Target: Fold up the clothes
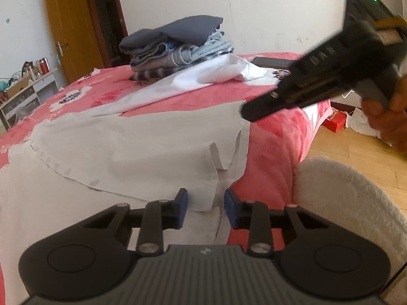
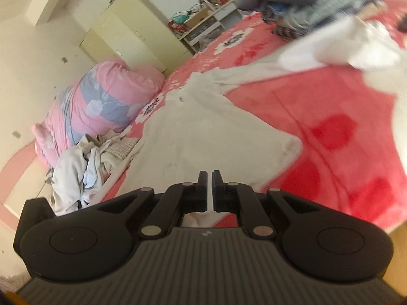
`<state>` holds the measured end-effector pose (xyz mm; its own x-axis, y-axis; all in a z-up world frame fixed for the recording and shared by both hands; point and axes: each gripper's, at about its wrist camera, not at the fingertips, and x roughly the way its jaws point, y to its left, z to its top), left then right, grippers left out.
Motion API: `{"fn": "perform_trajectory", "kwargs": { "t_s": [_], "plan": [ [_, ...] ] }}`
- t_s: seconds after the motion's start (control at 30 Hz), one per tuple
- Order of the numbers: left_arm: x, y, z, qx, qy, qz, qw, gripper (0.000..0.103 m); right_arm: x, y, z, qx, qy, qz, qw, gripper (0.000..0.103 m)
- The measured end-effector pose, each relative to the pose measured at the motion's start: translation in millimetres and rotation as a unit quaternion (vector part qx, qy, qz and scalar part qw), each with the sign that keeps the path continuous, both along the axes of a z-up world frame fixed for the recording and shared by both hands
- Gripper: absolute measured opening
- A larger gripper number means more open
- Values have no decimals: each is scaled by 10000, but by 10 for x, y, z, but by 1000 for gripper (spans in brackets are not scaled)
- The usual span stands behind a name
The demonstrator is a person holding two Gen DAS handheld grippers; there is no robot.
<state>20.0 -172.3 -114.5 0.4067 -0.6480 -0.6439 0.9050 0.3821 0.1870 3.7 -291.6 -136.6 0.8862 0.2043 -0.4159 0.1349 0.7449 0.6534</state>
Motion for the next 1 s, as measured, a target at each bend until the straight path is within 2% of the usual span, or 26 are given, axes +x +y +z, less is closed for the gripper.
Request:
{"fn": "perform_trajectory", "kwargs": {
  "t_s": [0.17, 0.23, 0.3, 0.37, 0.47, 0.63, 0.73, 0.8, 0.87, 0.93, 1.0],
  "plan": [
    [35, -14, 52, 137, 106, -79, 9998, 18, -192, -16, -208, 364, -25, -150, 9992, 4],
    [51, 5, 88, 151, 180, -96, 9997, 18, -243, -31, -248, 460, -48, -159, 9988, 4],
    [54, 29, 136, 153, 223, -128, 9996, 23, -241, -35, -251, 474, -112, -135, 9987, 4],
    [30, 33, 153, 219, 99, -136, 9996, 27, -245, -47, -237, 469, -189, -129, 9986, 4],
    [9, -36, 121, 446, -95, -110, 9989, 22, -264, -79, -228, 506, -272, -149, 9982, 4],
    [-14, -114, 81, 539, -112, -163, 9983, 14, -350, -132, -278, 620, -287, -292, 9972, 4],
    [-37, -114, 105, 586, -80, -263, 9979, 18, -427, -178, -306, 673, -296, -408, 9965, 4],
    [-78, -132, 95, 700, -300, -300, 9966, 26, -468, -213, -328, 712, -301, -475, 9959, 4],
    [-95, -163, 80, 813, -443, -323, 9952, 27, -499, -251, -359, 760, -288, -542, 9952, 4],
    [-86, -196, 63, 874, -462, -317, 9946, 21, -517, -277, -388, 819, -270, -584, 9946, 4],
    [-72, -202, 77, 840, -443, -297, 9950, 6, -533, -299, -418, 879, -258, -618, 9939, 4]
  ]
}}
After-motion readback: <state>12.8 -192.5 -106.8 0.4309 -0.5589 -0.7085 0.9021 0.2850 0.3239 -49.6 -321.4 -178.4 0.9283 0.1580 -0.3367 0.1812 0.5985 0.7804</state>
